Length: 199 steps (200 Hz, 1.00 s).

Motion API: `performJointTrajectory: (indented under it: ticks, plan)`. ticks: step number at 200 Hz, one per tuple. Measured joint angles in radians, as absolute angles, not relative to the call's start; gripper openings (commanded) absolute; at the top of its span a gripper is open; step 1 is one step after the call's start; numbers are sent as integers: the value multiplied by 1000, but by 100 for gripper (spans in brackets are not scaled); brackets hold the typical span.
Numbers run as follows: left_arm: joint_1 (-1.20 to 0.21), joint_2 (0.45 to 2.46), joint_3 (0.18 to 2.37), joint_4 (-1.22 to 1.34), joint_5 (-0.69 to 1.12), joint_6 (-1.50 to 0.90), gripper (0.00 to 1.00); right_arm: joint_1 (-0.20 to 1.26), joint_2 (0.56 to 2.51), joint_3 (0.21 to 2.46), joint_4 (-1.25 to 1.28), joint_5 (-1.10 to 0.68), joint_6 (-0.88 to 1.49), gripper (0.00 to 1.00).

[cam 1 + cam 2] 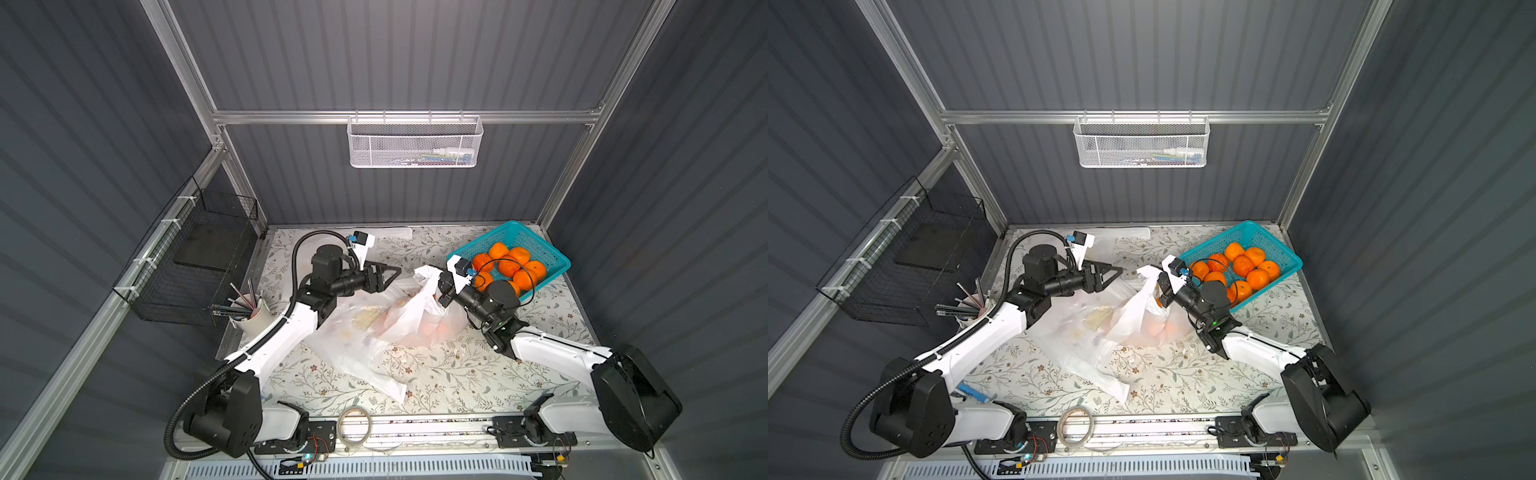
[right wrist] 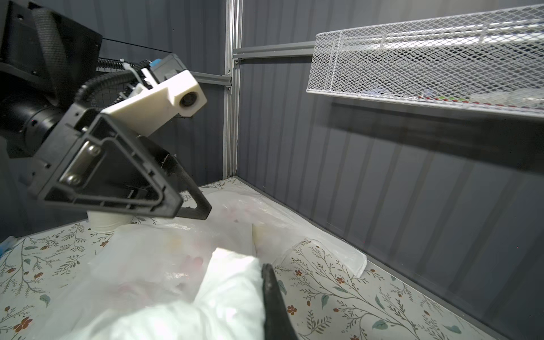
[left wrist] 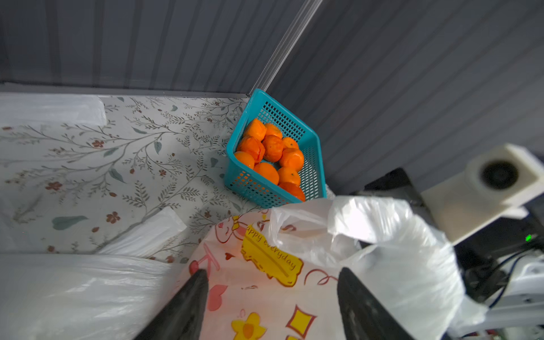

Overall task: Place the oranges into plastic bags & tie knots
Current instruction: Tie the plastic bag at the center of the board.

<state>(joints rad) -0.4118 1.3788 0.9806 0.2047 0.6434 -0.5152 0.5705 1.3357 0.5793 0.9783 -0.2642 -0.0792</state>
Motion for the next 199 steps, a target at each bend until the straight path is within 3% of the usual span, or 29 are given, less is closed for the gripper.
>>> performJointTrajectory:
  ticks: [42, 103, 134, 174, 199]
  plan:
    - [-443, 1449, 979, 451, 684, -929, 69, 574, 1336, 579, 971, -259, -91, 0]
    - [-560, 1582, 978, 683, 683, -1218, 65, 579, 1326, 579, 971, -258, -97, 0]
    - [-572, 1626, 966, 741, 673, -1291, 57, 583, 1326, 579, 971, -258, -98, 0]
    - [-575, 1629, 966, 785, 667, -1331, 36, 586, 1326, 579, 971, -248, -106, 0]
    - [-575, 1629, 966, 794, 665, -1340, 34, 587, 1327, 579, 964, -233, -111, 0]
